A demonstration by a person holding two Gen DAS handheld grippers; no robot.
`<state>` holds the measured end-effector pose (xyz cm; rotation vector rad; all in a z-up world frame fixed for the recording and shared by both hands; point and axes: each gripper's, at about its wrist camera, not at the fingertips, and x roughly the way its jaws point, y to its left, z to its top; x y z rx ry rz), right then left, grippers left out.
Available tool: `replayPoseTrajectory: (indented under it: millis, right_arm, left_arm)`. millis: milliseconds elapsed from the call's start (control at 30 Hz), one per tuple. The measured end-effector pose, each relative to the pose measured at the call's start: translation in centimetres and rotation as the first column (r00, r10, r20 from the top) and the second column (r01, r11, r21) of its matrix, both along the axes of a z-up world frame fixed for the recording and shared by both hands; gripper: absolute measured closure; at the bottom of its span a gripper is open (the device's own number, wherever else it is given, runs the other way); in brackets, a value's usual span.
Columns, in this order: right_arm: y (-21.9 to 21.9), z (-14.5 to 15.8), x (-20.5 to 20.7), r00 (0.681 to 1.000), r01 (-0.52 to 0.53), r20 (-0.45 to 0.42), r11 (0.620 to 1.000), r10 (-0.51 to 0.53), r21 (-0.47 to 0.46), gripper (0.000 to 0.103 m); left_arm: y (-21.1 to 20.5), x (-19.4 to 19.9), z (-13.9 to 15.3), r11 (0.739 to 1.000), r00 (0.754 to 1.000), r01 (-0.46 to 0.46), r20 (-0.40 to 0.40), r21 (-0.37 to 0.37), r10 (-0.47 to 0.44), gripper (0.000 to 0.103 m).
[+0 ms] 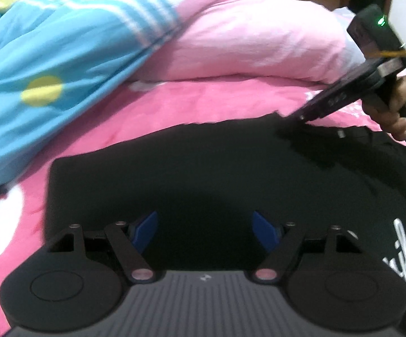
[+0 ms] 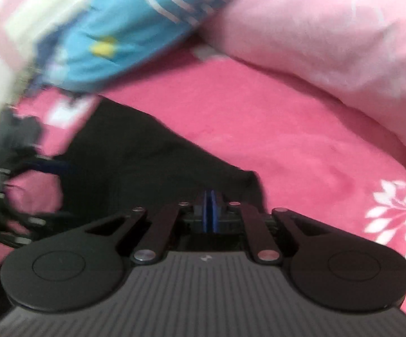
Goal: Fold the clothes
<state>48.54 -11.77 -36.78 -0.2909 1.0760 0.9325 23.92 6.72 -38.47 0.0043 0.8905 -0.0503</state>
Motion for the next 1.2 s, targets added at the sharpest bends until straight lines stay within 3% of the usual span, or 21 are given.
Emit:
replayPoseTrajectory:
  millis: [33,100,200,300,433,533,600,667,733,833,967,1067,1133,1200]
  right_arm:
    - [0.4,-0.1,0.2,0.999,0.035,0.034,0.999,-0.033,-0.041,0.101]
    - [1.6,1.6,-0.8,0.996,0.045,0.082,0.999,-0.046,0.016,0.098]
    - [6.1,3.4,-4.3,0.993,-0.119,0.04,0.985,0.114,0.127,0.098]
    - [12.9,2.6,-7.5,0.952,-0.304,0.018,0.941,0.305,0.149,0.098]
    - [22.0,-1.5,-8.3,0.916,-0.388,-0.04,0.906,0.399,0.172,0.098]
    - [25.7,-4.1,-6.6,0.946,-0.316,-0.026,0.938,0.323,0.144,0.103]
    - [26.4,-4.1,-4.3,0.983,-0.16,-0.056,0.966,0.174,0.204,0.103]
    - [25.4,-3.0,-3.4,0.999,-0.048,-0.007,0.975,0.051,0.216,0.098]
    - [24.3,-1.6,-3.7,0.998,-0.067,-0.001,0.973,0.069,0.221,0.098]
    - [23.6,0.4,-6.6,0.974,-0.214,-0.03,0.952,0.226,0.221,0.098]
    - [24.1,-0.4,-9.7,0.926,-0.346,-0.09,0.921,0.366,0.18,0.098]
    - [25.1,-2.0,-9.8,0.954,-0.283,-0.06,0.949,0.293,0.14,0.098]
    - [24.2,-1.9,-7.8,0.988,-0.133,-0.054,0.973,0.145,0.188,0.097]
    - [22.7,-1.5,-5.8,0.994,0.007,-0.102,0.96,0.023,0.281,0.096]
  left_arm:
    - [0.8,-0.4,0.1,1.0,1.0,-0.01,-0.011,0.006,0.01,0.027]
    - [2.4,-1.4,0.3,1.0,0.999,-0.031,-0.032,0.005,0.031,0.027]
    - [4.7,-3.0,0.2,0.998,0.996,-0.061,-0.06,-0.007,0.06,0.027]
    - [6.6,-4.1,-0.2,0.996,0.994,-0.084,-0.077,-0.015,0.083,0.027]
    - [8.5,-5.0,-1.1,0.994,0.992,-0.092,-0.086,-0.052,0.088,0.028]
    - [9.0,-6.0,-1.1,0.996,0.996,-0.063,-0.072,-0.062,0.059,0.027]
    - [9.3,-6.8,-1.2,0.997,0.996,-0.052,-0.075,-0.054,0.048,0.027]
    - [9.7,-7.5,-1.1,0.998,0.996,-0.045,-0.075,-0.051,0.041,0.027]
    - [10.1,-8.1,-0.8,0.998,0.997,-0.038,-0.071,-0.054,0.034,0.027]
    - [10.5,-8.7,0.0,0.998,0.998,-0.026,-0.054,-0.062,0.023,0.027]
    - [10.4,-8.7,1.0,0.998,1.0,0.009,-0.014,-0.057,-0.009,0.027]
    - [10.2,-7.8,1.2,0.998,1.0,0.03,0.006,-0.054,-0.03,0.027]
    - [10.2,-7.4,0.9,0.999,1.0,0.022,0.002,-0.049,-0.022,0.027]
    - [10.2,-7.2,0.8,0.999,1.0,0.01,0.003,-0.048,-0.01,0.027]
